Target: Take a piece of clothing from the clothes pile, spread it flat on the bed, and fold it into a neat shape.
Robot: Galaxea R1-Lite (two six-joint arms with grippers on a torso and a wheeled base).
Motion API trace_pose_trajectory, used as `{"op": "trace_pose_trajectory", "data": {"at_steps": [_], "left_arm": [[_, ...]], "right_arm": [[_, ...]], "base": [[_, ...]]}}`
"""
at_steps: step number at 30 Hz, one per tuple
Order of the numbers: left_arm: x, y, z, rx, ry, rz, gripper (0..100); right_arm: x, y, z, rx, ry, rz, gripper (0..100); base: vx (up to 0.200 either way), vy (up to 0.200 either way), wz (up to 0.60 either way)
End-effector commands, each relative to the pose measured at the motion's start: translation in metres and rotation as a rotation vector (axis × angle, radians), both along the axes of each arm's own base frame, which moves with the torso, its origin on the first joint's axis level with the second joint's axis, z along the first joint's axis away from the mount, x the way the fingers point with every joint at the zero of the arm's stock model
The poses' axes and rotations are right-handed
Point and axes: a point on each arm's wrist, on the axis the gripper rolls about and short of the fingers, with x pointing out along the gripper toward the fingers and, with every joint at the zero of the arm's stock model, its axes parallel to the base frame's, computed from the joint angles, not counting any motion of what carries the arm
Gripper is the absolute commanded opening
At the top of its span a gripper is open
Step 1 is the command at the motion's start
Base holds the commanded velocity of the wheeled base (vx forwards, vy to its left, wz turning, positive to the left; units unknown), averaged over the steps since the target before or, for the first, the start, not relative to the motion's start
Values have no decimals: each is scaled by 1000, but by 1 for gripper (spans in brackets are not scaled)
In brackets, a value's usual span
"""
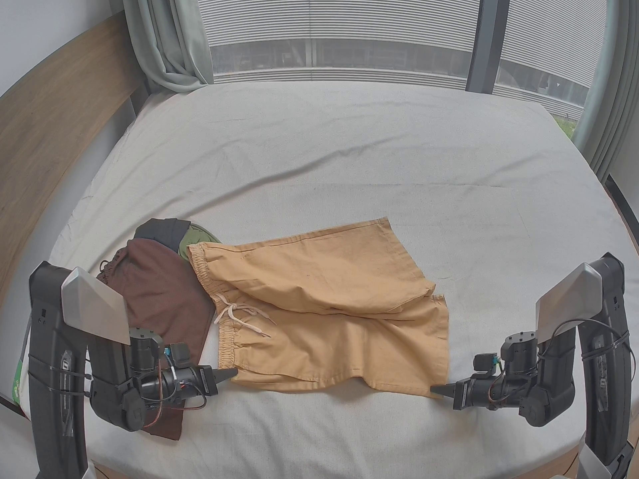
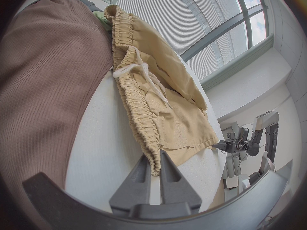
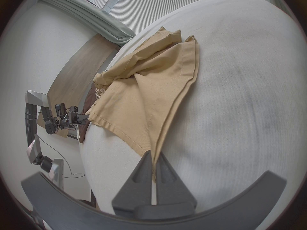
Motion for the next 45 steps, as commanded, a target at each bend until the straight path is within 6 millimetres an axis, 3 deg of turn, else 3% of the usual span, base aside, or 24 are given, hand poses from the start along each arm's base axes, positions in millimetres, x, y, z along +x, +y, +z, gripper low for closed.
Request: {"op": "trace_pose_trajectory", "data": {"at_steps": [1,8,28,45], "left_arm": [[-16,14,5,0,19,-20,0],[-32,28,5,23,24,-45,0],[-70,29,27,26,99,-44,0],[-78,35,25,44,119,-34,0]], "right_arm": [[-9,-2,6,7,22,12,0],[-17,-7,9,1,43,0,0],[-32,-8,10,-30,72,37,0],[-46,-11,8,-82,80,90,0]], "base": [[0,0,0],[0,0,0],[0,0,0],[0,0,0]]}}
